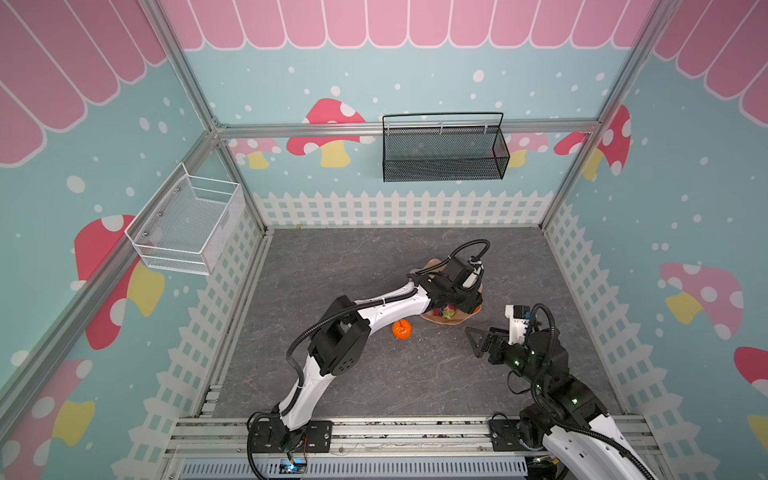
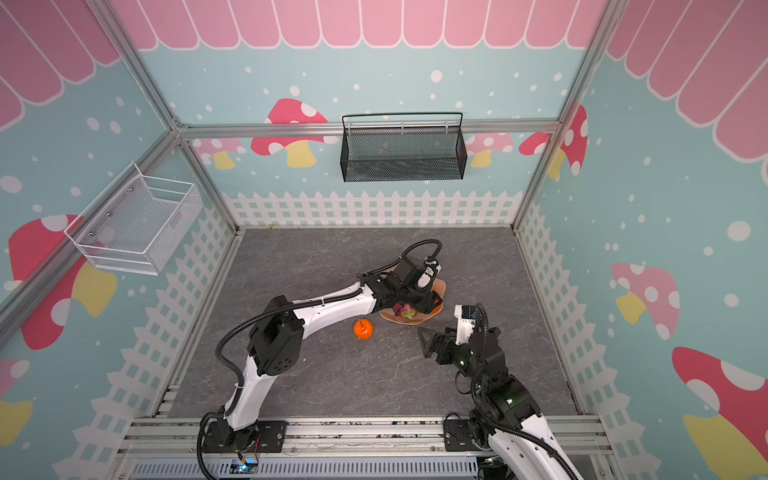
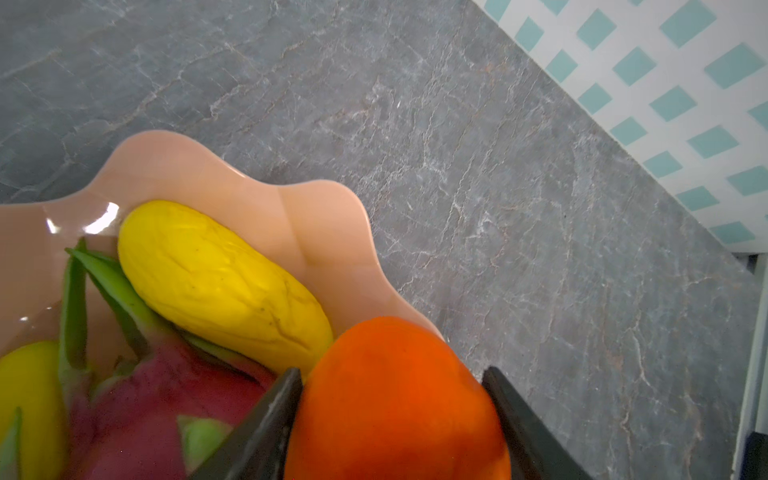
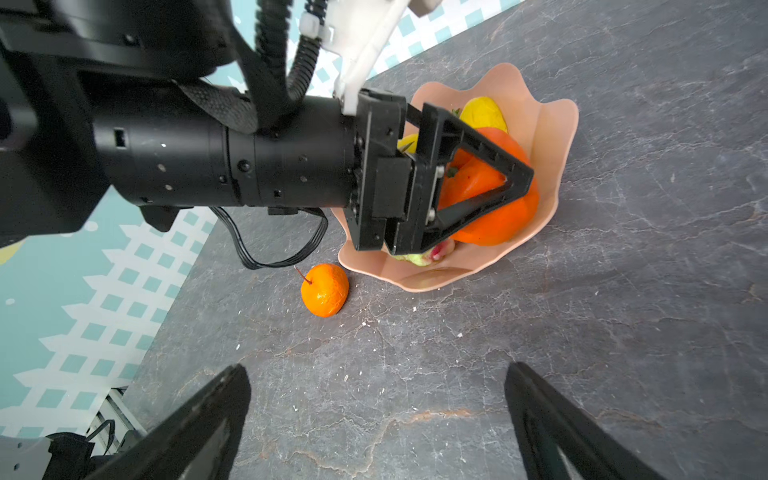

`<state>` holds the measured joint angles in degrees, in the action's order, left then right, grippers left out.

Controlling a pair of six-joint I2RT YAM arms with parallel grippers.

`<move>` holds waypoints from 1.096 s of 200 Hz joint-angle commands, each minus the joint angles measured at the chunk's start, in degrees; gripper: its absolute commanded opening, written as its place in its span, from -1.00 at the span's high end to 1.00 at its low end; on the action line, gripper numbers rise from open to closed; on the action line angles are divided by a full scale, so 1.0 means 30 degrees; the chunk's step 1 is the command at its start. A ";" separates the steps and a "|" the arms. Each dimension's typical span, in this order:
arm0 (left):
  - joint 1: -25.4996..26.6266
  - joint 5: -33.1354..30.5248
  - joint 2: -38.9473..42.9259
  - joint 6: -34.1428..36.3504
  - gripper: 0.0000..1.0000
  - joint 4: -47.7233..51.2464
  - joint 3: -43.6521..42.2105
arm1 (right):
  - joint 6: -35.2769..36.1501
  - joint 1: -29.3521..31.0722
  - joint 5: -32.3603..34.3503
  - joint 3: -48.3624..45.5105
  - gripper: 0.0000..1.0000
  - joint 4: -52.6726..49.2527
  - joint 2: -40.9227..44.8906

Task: Place and organize the fake fruits in the fruit bowl
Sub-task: 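Place the large orange fruit into the bowl with the left gripper, then grasp the small stemmed orange with the left gripper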

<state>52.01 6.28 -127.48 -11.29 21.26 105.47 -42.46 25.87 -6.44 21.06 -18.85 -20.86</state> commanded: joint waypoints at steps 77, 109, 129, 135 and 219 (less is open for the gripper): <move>0.0154 -0.0419 0.0220 0.1005 -0.68 0.0549 0.0510 | 0.0201 -0.0068 0.0325 0.0277 -0.98 -0.0155 -0.0289; 0.0154 -0.1041 0.1281 0.1268 -0.71 0.0528 0.0141 | 0.0216 -0.0068 0.0301 0.0363 -0.98 -0.0087 -0.0397; 0.0139 -0.2115 0.2343 0.1427 -0.73 0.0519 -0.0422 | 0.0303 -0.0072 0.0370 0.0430 -0.98 -0.0058 -0.0530; 0.0125 -0.2581 0.2713 0.1437 -0.73 0.0502 -0.0665 | 0.0384 -0.0070 0.0404 0.0474 -0.98 -0.0044 -0.0614; -0.0789 -0.5522 1.1380 -0.0687 -0.75 0.0092 -1.0854 | 0.3768 -0.0079 -0.2728 0.1819 -0.98 0.1117 -0.4425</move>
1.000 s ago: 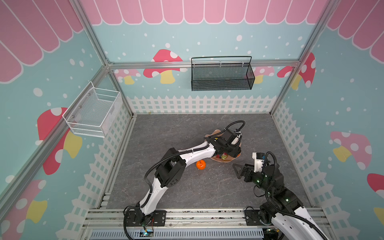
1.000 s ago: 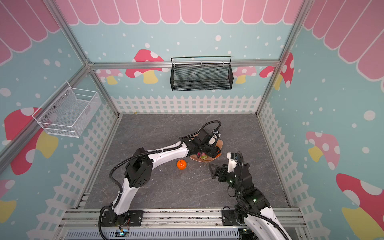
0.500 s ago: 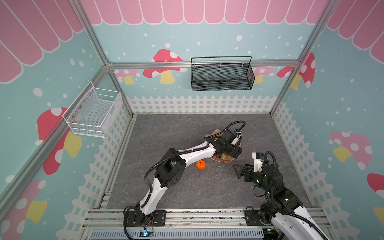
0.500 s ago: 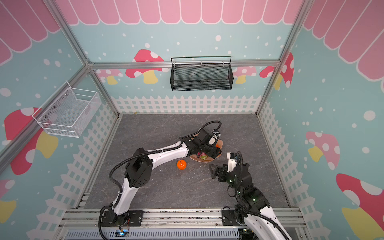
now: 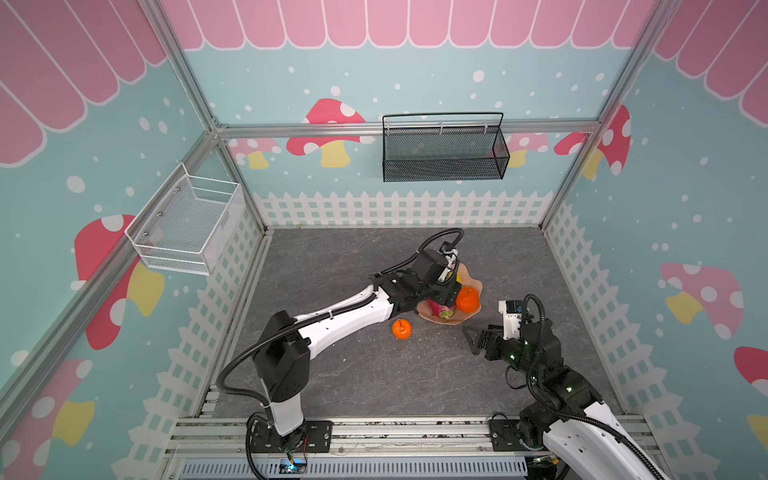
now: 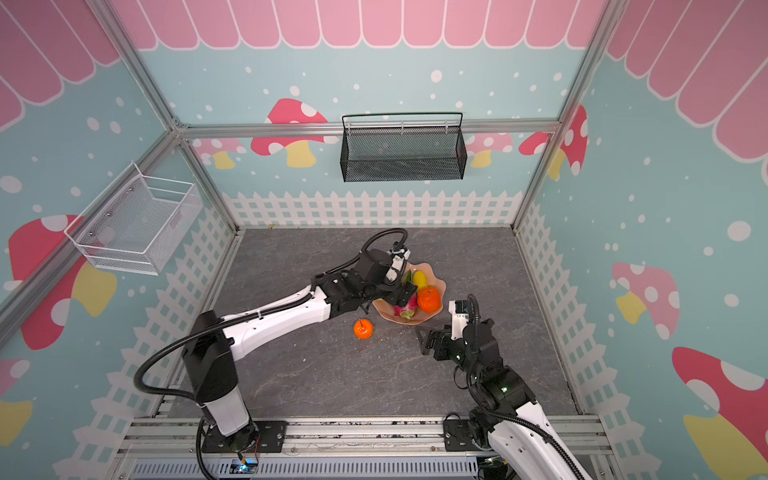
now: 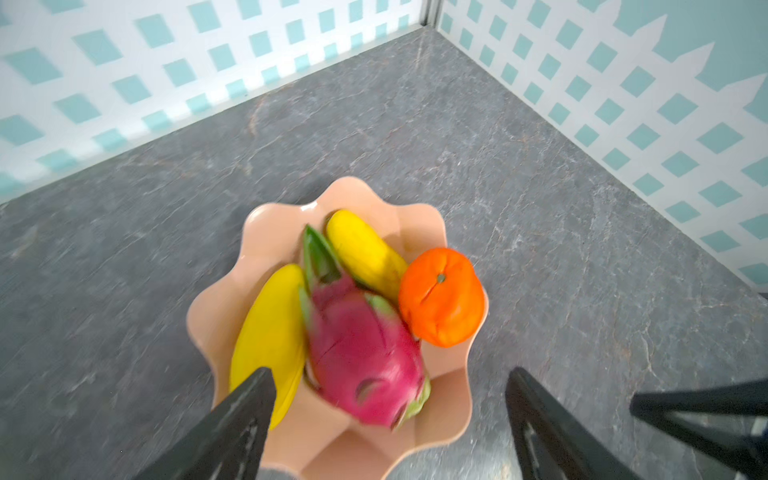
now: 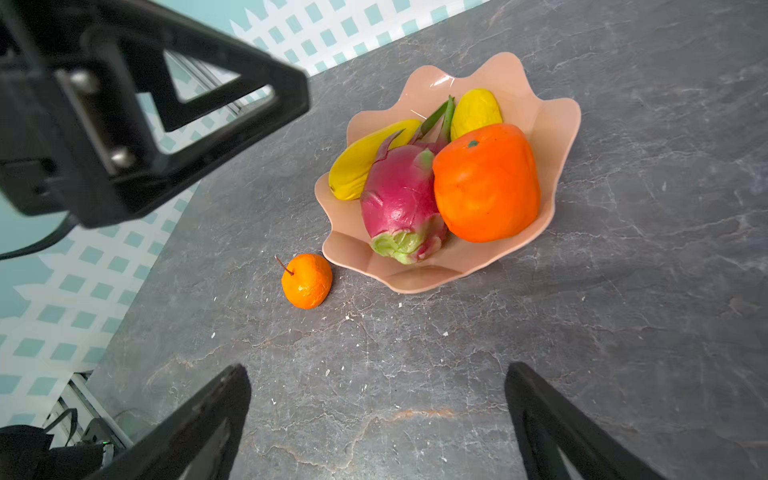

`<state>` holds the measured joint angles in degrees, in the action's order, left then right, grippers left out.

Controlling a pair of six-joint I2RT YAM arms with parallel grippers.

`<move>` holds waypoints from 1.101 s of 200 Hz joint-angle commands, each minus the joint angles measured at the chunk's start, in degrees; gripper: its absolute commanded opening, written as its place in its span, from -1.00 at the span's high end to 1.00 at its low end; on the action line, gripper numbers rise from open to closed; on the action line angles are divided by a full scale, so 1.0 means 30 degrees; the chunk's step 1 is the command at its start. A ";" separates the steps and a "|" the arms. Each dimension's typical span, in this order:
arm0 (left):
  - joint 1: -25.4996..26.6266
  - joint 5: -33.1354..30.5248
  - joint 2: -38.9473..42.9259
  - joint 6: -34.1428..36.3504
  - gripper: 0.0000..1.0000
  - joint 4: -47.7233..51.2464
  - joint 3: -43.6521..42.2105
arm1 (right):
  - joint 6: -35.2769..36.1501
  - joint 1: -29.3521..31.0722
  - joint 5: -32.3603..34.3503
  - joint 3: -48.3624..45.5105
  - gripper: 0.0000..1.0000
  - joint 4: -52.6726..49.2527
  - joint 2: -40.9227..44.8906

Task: Place and organize the fake fruits in the fruit bowl
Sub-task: 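Grasp the small stemmed orange with the left gripper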

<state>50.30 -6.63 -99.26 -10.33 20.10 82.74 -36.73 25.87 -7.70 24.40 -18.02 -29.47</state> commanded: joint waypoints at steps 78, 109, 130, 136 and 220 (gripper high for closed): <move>-0.1354 0.0498 0.4883 -0.3367 -0.75 -0.1910 -1.1368 | 0.1314 0.3460 -0.4674 0.0223 -1.00 0.5542 -0.6487; -0.1533 0.0849 0.3205 -0.3333 -0.75 -0.2883 -1.0910 | 0.0785 0.4053 -0.4112 -0.0146 -0.99 0.5920 -0.6803; -0.1530 0.1039 0.2009 -0.3356 -0.74 -0.3053 -1.0208 | 0.0750 0.4041 -0.3719 -0.0341 -1.00 0.5681 -0.6327; -0.1537 0.1017 0.1746 -0.3380 -0.74 -0.3201 -1.0124 | 0.0731 0.4037 -0.3632 -0.0341 -1.00 0.5559 -0.6232; -0.1552 -0.0009 0.0107 -0.3472 -0.40 -0.3690 -0.9443 | 0.0929 0.4041 -0.2989 -0.0254 -1.00 0.5081 -0.6194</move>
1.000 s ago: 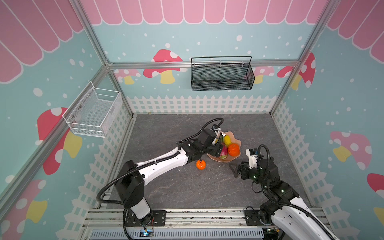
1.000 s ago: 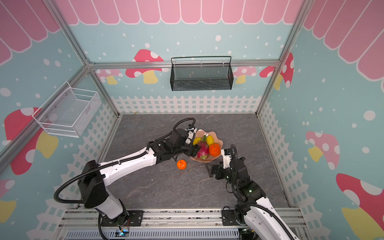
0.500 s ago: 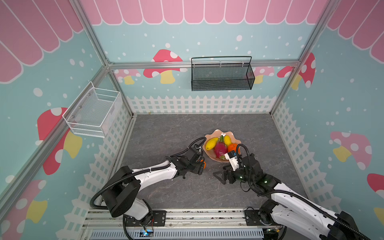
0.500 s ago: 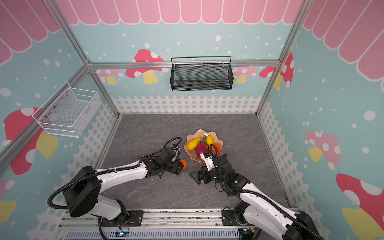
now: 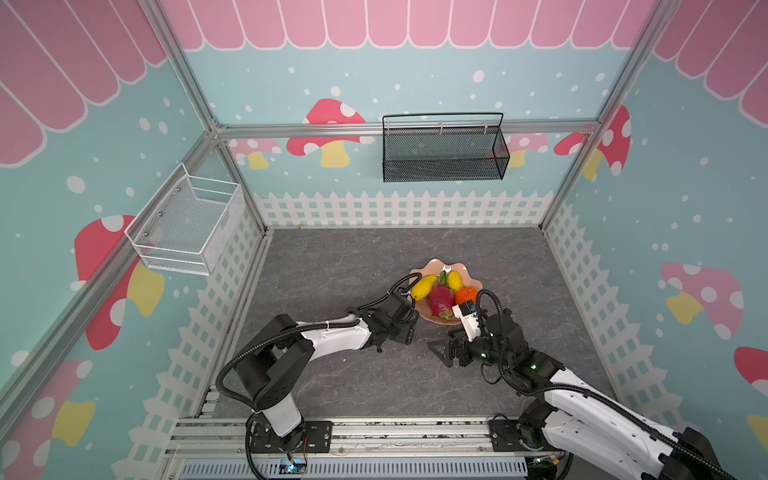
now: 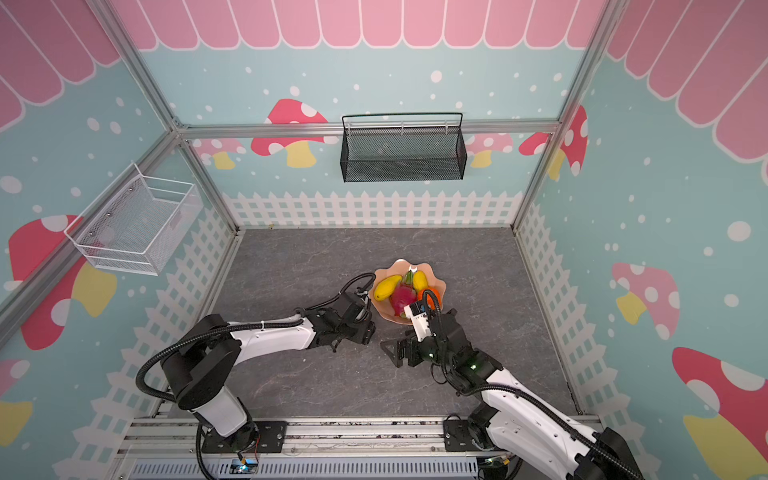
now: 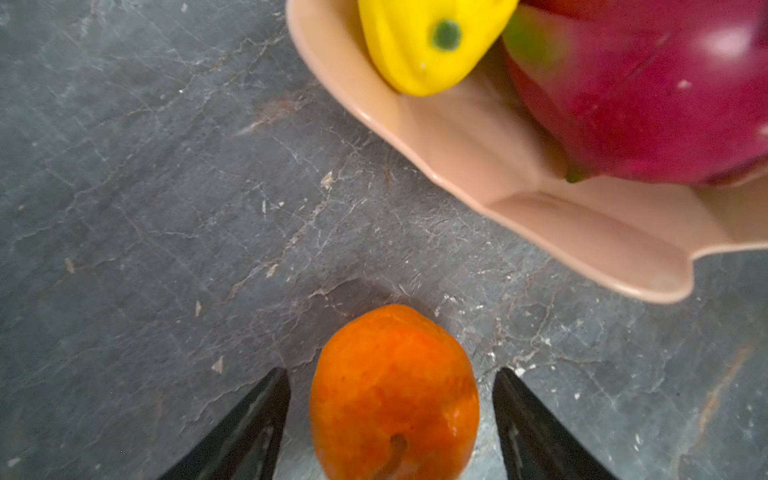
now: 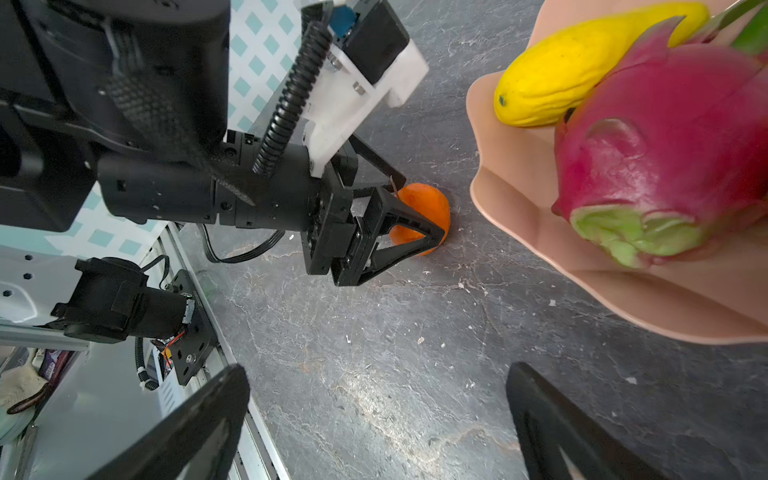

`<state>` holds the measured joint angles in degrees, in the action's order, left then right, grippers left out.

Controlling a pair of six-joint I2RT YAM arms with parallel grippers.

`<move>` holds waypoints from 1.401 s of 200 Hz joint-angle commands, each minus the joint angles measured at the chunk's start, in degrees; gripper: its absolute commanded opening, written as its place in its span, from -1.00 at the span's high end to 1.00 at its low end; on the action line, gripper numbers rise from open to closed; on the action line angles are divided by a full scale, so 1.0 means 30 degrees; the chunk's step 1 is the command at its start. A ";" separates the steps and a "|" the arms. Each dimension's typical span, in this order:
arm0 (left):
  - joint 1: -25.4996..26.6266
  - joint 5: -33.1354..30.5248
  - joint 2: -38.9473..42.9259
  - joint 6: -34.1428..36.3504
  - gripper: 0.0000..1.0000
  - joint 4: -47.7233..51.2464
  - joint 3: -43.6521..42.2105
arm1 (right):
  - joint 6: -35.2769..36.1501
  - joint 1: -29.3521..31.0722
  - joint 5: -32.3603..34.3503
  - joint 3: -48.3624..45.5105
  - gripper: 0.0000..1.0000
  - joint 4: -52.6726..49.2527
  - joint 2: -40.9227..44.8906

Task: Place and organize the fake fruits in the fruit bowl
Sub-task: 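Grasp the small stemmed orange with the left gripper, then place the small orange in the bowl with the left gripper while the right adjusts fruit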

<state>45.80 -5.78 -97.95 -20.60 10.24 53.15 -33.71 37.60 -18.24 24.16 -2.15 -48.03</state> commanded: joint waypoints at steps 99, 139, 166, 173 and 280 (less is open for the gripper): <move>-0.0295 -0.0543 0.5208 0.0885 -0.09 0.3212 0.1241 | 0.2224 -0.2989 -0.0384 0.3646 -0.99 -0.1876 -0.1410; -0.0541 0.0557 0.4780 0.1671 -0.10 0.3265 0.4380 | 0.2873 -0.4900 -0.0933 0.4932 -0.98 -0.1919 -0.2337; -0.0641 0.1021 0.1711 0.2450 -0.10 0.3130 0.7904 | 0.2932 -0.5403 -0.1152 0.5210 -0.98 -0.1413 -0.3012; -0.0648 0.0983 0.0751 0.2648 -0.10 0.3074 0.8882 | 0.2947 -0.5523 -0.1240 0.5202 -0.98 -0.1213 -0.3103; -0.1346 0.0861 -0.9768 0.3984 -0.12 0.4515 1.9297 | 0.3533 -0.7146 -0.1724 0.3564 -0.97 -0.0531 -0.2329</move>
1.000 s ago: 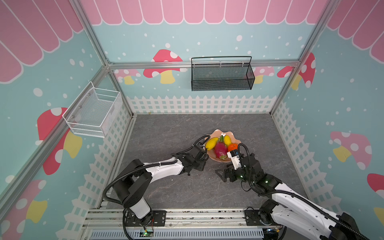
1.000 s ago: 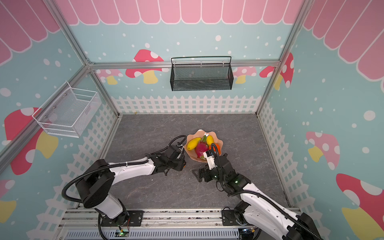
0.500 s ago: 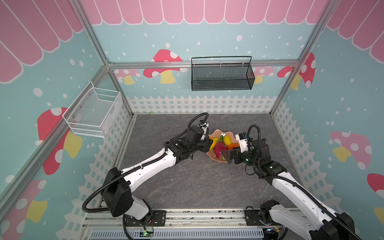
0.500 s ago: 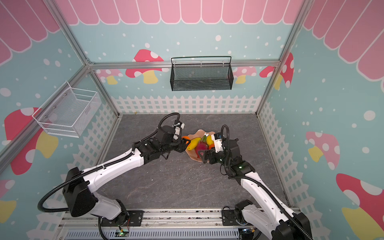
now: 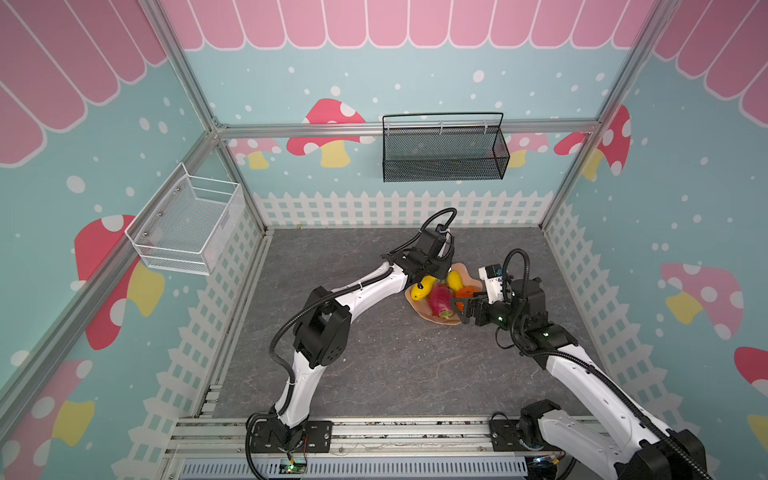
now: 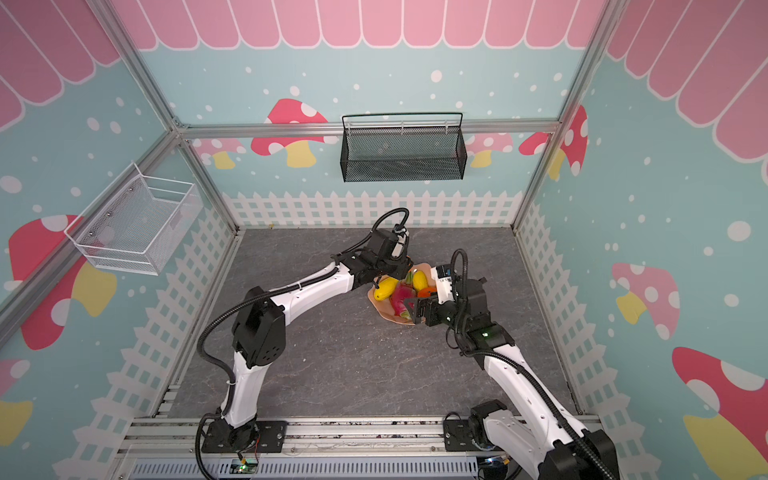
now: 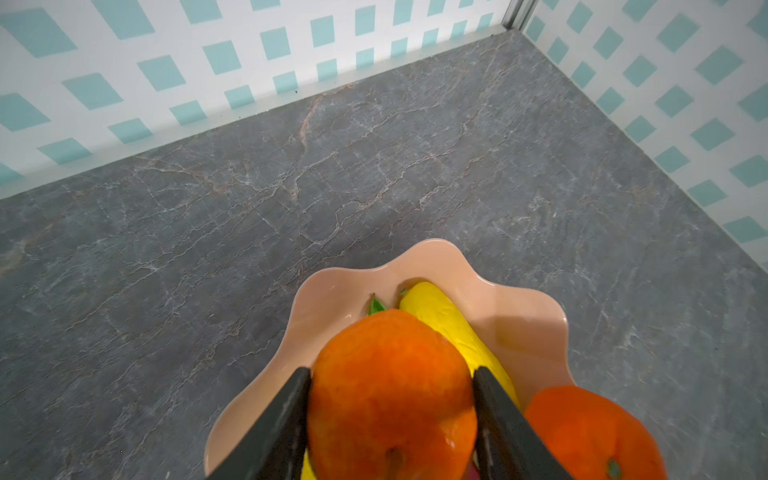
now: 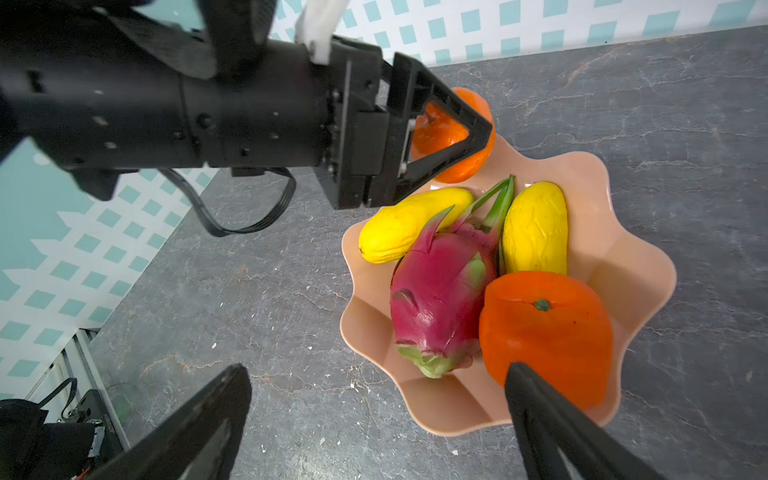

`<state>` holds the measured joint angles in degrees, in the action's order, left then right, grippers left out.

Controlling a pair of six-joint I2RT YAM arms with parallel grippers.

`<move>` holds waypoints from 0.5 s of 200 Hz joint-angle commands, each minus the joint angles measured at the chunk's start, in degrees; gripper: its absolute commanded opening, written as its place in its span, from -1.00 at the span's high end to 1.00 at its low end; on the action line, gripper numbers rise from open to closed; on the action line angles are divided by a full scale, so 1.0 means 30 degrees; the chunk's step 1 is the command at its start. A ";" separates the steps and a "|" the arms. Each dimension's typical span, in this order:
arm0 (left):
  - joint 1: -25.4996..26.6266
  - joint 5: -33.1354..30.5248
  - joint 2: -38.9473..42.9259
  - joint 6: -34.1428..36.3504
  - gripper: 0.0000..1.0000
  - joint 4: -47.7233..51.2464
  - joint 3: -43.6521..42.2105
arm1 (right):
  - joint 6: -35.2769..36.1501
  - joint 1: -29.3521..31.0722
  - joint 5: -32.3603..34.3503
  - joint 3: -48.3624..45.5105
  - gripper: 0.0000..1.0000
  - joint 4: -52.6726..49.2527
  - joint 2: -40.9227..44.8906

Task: Place and organize the fake fruits in the fruit bowl
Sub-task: 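Place the small orange in the bowl with the left gripper while the right adjusts fruit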

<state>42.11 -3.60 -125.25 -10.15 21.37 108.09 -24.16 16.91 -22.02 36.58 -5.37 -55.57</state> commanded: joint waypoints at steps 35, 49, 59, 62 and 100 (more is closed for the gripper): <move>-0.0324 0.0133 -0.1749 0.0562 -0.12 0.0503 0.1471 | 0.0432 -0.0428 -0.0683 -0.0621 -0.98 0.0681 0.0097; -0.0418 0.0257 -0.2103 0.0464 -0.13 0.0466 0.1663 | 0.0467 -0.0479 -0.0716 -0.0620 -0.97 0.0695 0.0067; -0.0496 0.0376 -0.2320 0.0428 -0.13 0.0481 0.1783 | 0.0496 -0.0494 -0.0716 -0.0649 -0.98 0.0705 0.0037; -0.0496 0.0393 -0.2379 0.0404 -0.14 0.0483 0.1812 | 0.0496 -0.0507 -0.0716 -0.0664 -0.98 0.0716 0.0015; -0.0571 0.0441 -0.3069 0.0338 -0.17 0.0436 0.1996 | 0.0554 -0.0596 -0.0804 -0.0737 -0.98 0.0734 -0.0030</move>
<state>40.86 -3.09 -132.44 -9.82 22.39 112.14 -23.62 15.57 -23.59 34.92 -4.10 -55.66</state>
